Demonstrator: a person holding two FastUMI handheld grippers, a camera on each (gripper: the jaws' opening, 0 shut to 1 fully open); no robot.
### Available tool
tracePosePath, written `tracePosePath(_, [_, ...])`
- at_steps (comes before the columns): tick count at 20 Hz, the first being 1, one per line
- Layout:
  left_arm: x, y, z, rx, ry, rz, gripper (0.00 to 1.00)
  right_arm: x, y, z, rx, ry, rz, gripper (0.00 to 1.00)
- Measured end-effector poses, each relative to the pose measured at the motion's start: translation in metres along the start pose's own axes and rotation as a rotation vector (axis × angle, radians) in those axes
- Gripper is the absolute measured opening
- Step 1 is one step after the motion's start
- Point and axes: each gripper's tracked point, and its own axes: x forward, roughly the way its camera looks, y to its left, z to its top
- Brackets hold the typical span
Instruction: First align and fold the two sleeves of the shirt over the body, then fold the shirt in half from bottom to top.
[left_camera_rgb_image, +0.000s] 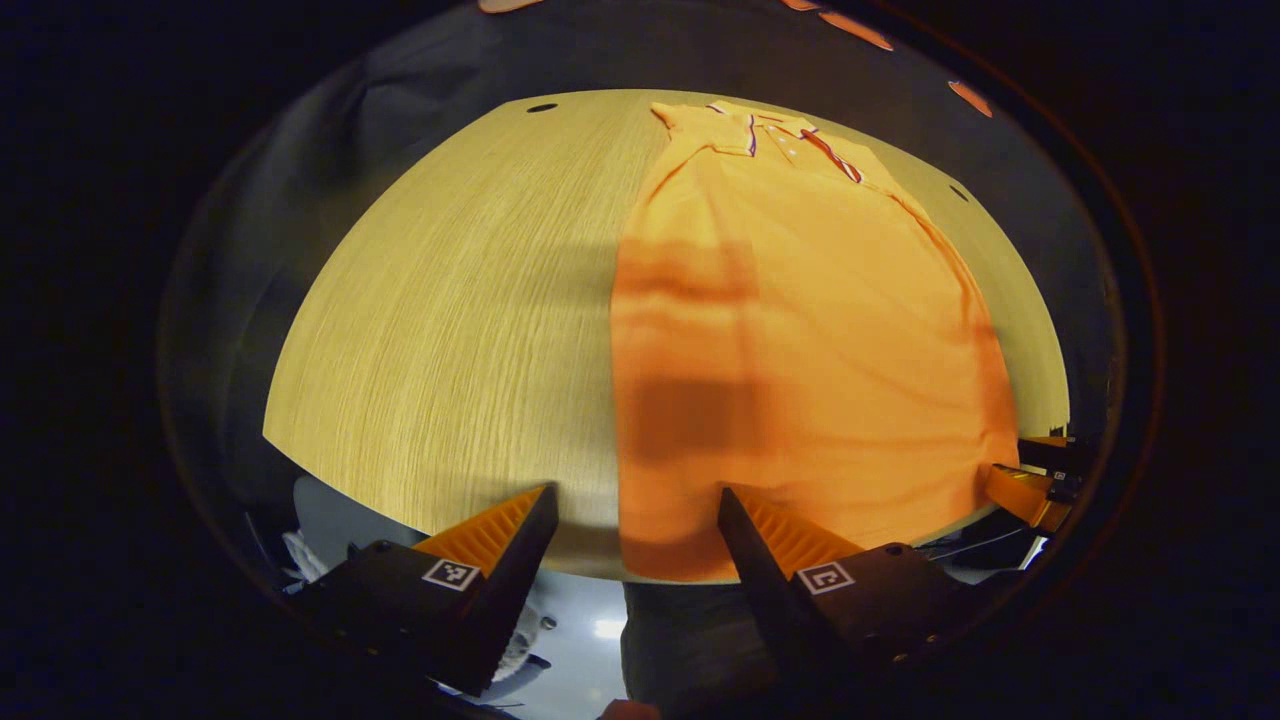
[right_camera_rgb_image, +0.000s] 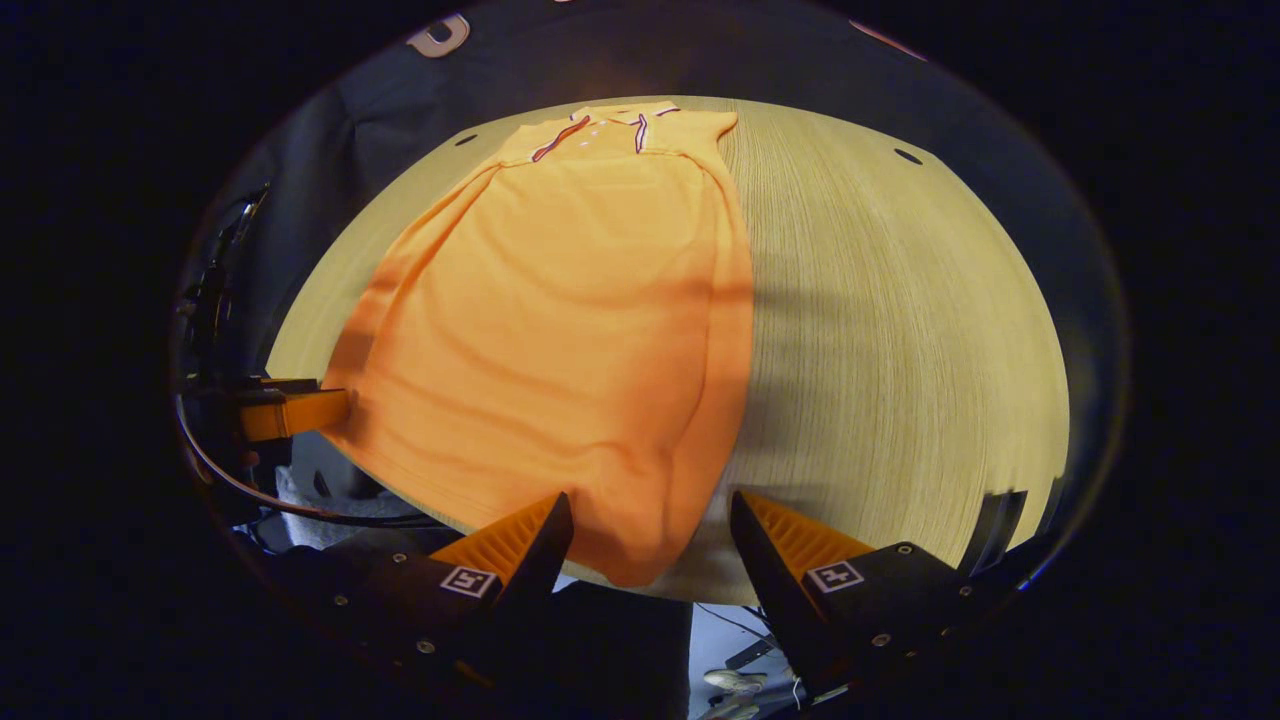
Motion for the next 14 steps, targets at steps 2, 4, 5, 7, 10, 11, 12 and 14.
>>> tracePosePath(2, [0.0,-0.008,0.001,0.009,0.003,-0.001,0.99,0.001,0.001,-0.002,-0.012,0.012,-0.01,0.94])
tracePosePath(4, [0.0,-0.018,-0.004,0.031,0.021,-0.009,0.98,0.002,0.004,-0.003,-0.038,0.029,-0.005,0.88])
tracePosePath(5, [0.0,-0.022,-0.001,0.05,0.012,-0.016,0.98,0.002,0.002,-0.005,-0.041,0.033,-0.02,0.84])
tracePosePath(7, [-0.002,-0.028,-0.001,0.06,0.019,-0.024,0.87,0.004,-0.003,-0.001,0.001,0.033,-0.039,0.63])
tracePosePath(10, [0.003,-0.031,0.001,0.049,0.05,-0.043,0.17,0.005,-0.005,0.001,0.089,0.048,-0.001,0.24])
tracePosePath(11, [0.001,-0.031,0.001,0.049,0.057,-0.055,0.15,0.003,-0.001,-0.002,0.132,0.066,0.022,0.2])
tracePosePath(12, [0.0,-0.029,-0.001,0.04,0.07,-0.061,0.15,0.003,0.001,-0.003,0.162,0.087,0.044,0.1])
tracePosePath(14, [0.0,-0.028,-0.005,-0.013,0.106,-0.093,0.02,0.001,0.004,-0.006,0.173,0.117,0.069,0.1])
